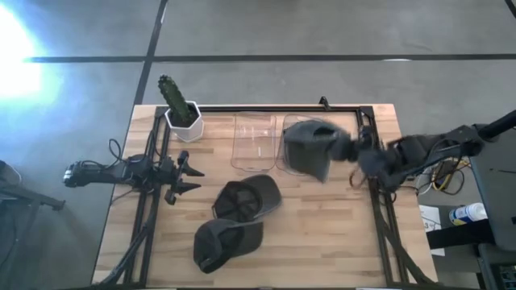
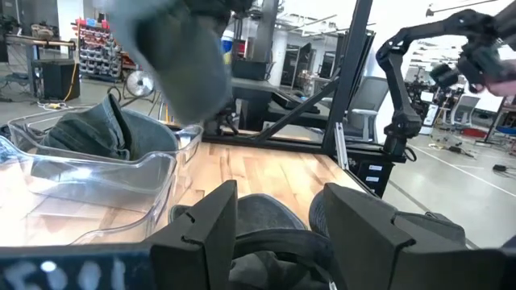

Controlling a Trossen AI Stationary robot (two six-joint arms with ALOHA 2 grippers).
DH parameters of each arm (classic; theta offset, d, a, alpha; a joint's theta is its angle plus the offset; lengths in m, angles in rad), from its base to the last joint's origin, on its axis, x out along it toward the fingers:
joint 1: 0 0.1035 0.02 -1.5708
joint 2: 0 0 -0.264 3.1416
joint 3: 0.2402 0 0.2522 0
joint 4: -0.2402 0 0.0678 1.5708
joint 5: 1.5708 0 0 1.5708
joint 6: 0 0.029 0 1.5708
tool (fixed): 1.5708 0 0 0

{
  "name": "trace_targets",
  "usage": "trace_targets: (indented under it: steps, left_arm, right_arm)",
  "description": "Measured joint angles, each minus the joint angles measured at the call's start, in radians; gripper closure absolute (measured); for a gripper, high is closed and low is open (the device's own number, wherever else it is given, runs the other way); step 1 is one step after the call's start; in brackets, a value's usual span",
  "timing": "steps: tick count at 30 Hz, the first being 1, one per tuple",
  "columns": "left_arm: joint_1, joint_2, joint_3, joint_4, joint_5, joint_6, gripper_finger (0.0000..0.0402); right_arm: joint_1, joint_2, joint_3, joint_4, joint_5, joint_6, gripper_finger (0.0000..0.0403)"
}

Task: Pick & Place hat
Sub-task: Put the dark green cap into the right transparent bin

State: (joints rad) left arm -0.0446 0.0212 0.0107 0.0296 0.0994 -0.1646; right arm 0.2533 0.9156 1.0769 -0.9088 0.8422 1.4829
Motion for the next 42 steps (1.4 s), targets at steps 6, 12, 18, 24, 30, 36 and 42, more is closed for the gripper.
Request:
trace_targets:
  steps: [6,12,18,24,30,36,42]
  left_arm:
    - [0.0,0.0,0.0,0.0,0.0,0.0,0.0223]
    - [0.0,0.0,0.0,0.0,0.0,0.0,0.0223]
    - [0.0,0.0,0.0,0.0,0.0,0.0,0.0223]
    - [0.0,0.0,0.0,0.0,0.0,0.0,0.0223]
    - [0.0,0.0,0.0,0.0,0.0,0.0,0.0223]
    - [0.0,0.0,0.0,0.0,0.0,0.0,0.0223]
    - [0.0,0.0,0.0,0.0,0.0,0.0,0.0223]
  right_arm:
    - [-0.269,0.0,0.021,-0.033,-0.109,-0.002,0.0394]
    - [-0.416,0.072,-0.094,0.118,-0.387,0.003,0.0394]
    - [-0.449,0.107,-0.118,0.234,-0.419,0.028,0.0394]
    - [-0.454,0.092,-0.129,0.252,-0.441,0.154,0.0394]
    - [-0.464,0.162,-0.199,0.089,-0.528,0.199,0.0394]
    - [-0.492,0.25,-0.289,0.259,-0.538,0.164,0.0394]
    - [-0.498,0.349,-0.275,0.323,-0.529,0.161,0.0379]
